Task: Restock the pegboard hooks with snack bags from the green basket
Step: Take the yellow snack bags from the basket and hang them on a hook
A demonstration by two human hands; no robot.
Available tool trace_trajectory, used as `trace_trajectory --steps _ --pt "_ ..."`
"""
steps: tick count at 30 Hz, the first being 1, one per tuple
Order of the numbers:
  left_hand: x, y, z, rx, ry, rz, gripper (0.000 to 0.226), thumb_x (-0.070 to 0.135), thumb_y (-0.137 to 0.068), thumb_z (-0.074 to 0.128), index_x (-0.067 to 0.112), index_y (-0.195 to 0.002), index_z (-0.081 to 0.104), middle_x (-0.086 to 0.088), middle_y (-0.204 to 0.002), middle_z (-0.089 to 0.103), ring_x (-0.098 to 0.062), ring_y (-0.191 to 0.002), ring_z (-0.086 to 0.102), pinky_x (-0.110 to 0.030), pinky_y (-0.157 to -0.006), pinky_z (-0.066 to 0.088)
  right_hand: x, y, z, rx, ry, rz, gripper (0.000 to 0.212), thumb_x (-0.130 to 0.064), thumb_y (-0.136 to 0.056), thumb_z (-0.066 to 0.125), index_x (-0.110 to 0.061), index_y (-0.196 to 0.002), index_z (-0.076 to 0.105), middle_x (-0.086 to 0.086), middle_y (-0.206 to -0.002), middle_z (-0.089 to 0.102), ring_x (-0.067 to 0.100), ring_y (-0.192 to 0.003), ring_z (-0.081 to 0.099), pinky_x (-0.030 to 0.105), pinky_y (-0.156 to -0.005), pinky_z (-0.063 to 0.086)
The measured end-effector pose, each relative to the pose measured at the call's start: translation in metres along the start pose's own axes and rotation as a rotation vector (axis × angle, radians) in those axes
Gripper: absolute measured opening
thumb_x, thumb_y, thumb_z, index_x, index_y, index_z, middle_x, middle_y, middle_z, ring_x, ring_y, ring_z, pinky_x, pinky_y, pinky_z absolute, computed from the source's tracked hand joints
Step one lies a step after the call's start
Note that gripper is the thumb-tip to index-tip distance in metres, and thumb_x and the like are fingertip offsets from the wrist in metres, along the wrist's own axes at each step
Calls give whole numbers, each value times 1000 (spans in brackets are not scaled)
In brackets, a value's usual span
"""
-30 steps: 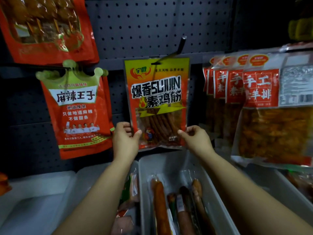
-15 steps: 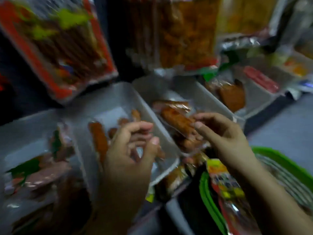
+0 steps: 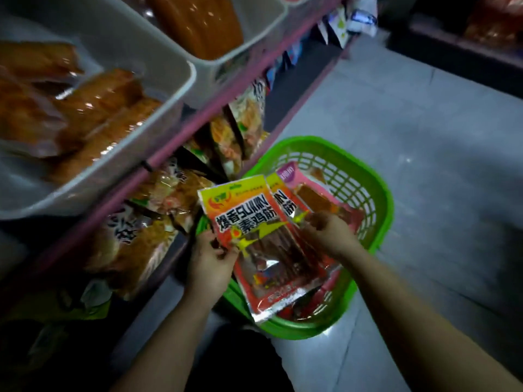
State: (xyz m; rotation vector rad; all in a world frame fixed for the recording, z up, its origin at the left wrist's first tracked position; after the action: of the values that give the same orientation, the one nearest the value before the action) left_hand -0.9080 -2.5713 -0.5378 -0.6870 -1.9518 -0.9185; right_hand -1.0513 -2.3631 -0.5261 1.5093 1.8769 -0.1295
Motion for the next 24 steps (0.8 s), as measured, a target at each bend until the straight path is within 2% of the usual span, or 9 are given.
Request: trace_trajectory --steps 2,5,8,11,13,16,18,21,24 --pt "2 -14 7 26 12 -20 46 2 -83 67 2 -124 46 -4 -108 57 -21 -89 60 -34 -80 49 4 -21 8 13 93 -12 34 -25 -90 61 -2 -114 61 19 -111 66 33 -104 61 35 -81 46" --pt "7 -26 7 114 -5 -79 56 17 -81 72 2 -128 45 3 -100 56 -16 -88 56 -28 -78 44 8 -41 13 53 136 12 36 -30 -93 54 0 -113 57 26 -114 62 38 -105 58 42 -86 43" --pt "11 -30 15 73 -9 -79 30 24 -80 74 4 -99 64 -7 -90 69 -21 -80 63 -33 -75 48 10 -46 21 87 253 -11 38 -31 -94 52 -2 -119 57 24 -122 56 38 -114 51 39 -94 37" --pt "7 -27 12 90 32 -58 12 19 -81 72 12 -76 65 -8 -76 68 -16 -65 59 -26 -66 45 -5 -41 24 164 328 -156 36 -29 -91 58 -7 -119 63 18 -129 52 35 -121 45 35 -102 32" --pt "-3 -24 -4 147 121 -61 5 12 -86 66 13 -90 65 -4 -85 68 -16 -75 62 -27 -73 49 -15 -38 30 123 208 -232 29 -21 -91 59 -6 -113 68 19 -122 58 34 -115 50 33 -97 35" --pt "-27 -19 -31 160 180 -124 23 9 -91 57 10 -113 59 -12 -114 65 -25 -106 61 -43 -97 47 -20 -41 38 52 37 -206 19 -14 -90 58 -4 -101 70 18 -103 68 31 -100 61 32 -76 39" --pt "-39 -16 -46 161 168 -149 15 9 -90 58 18 -101 61 -6 -107 66 -22 -100 62 -39 -93 46 -16 -47 40 35 -28 -115 22 -26 -90 60 -9 -101 67 12 -100 70 28 -96 65 29 -67 40" --pt "-49 -13 -61 205 208 -190 15 5 -84 61 18 -91 60 -7 -93 67 -20 -85 61 -35 -82 47 -21 -58 54 -64 -94 -21 46 -44 -85 66 -11 -117 63 9 -115 68 27 -106 63 31 -83 47" --pt "-53 -9 -69 252 263 -222 8 7 -79 64 14 -80 61 -4 -79 64 -19 -76 58 -33 -72 46 -30 -57 75 -209 -190 8 29 -46 -82 69 -17 -78 66 0 -76 70 17 -70 65 27 -66 48"
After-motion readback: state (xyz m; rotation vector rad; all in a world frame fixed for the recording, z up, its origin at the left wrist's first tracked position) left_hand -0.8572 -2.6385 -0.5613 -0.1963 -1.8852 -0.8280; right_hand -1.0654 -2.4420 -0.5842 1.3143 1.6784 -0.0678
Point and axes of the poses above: each hand's wrist, its own y-axis away from the middle knuckle, its own z-axis out of the palm, x = y × z, the point moved 9 cm from there along -y, towards the middle knuckle
